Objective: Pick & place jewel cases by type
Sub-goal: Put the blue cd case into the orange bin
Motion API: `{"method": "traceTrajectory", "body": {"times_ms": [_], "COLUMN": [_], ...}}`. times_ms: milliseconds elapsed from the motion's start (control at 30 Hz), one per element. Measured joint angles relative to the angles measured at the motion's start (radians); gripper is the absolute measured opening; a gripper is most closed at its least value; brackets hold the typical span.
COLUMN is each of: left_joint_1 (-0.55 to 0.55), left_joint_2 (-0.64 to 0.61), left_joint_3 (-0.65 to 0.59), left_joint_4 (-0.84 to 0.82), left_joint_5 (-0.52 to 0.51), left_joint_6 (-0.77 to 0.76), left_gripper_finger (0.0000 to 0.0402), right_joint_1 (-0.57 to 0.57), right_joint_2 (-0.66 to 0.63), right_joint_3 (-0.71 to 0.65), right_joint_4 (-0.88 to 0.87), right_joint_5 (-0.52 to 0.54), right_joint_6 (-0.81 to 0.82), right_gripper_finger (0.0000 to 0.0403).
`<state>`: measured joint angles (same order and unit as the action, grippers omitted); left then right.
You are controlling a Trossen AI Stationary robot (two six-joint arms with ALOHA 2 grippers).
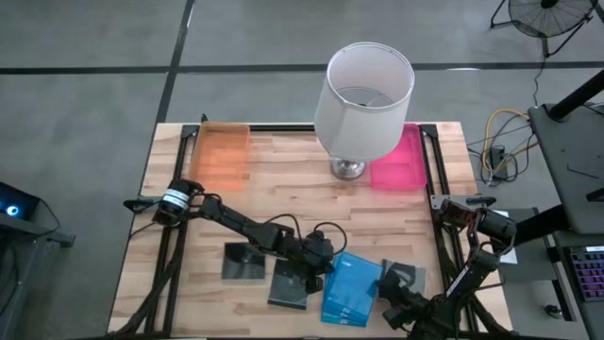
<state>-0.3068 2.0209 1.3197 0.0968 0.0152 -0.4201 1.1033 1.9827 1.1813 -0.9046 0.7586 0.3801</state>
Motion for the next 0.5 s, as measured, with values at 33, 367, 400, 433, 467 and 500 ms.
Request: {"method": "traceTrajectory", "body": {"times_ms": [33,367,400,433,467,500], "left_joint_1": [0.001,0.006,0.006,0.006,0.006,0.006], "left_joint_2": [0.0,0.048,0.049,0.051,0.052,0.052], "left_joint_3": [0.0,0.0,0.0,-0.001,-0.001,-0.001], "left_joint_4": [0.001,0.07,0.057,0.055,0.058,0.059], "left_joint_5": [-0.001,0.007,0.007,0.008,0.009,0.009], "left_joint_6": [0.0,-0.032,-0.032,-0.031,-0.03,-0.028], "left_gripper_finger": [0.0,0.0,0.0,0.0,0.0,0.0], "right_joint_1": [-0.001,-0.025,-0.025,-0.025,-0.025,-0.025], "right_joint_2": [0.0,0.0,0.0,0.0,0.0,0.0], "right_joint_3": [-0.001,-0.014,-0.014,-0.013,-0.013,-0.013], "right_joint_4": [0.001,0.0,0.0,0.0,0.0,0.0], "right_joint_5": [0.0,0.001,0.001,0.001,0.001,0.0], "right_joint_6": [0.0,0.0,0.001,0.003,0.005,0.005], "right_gripper_finger": [0.0167,0.0166,0.0166,0.0166,0.0166,0.0166]}}
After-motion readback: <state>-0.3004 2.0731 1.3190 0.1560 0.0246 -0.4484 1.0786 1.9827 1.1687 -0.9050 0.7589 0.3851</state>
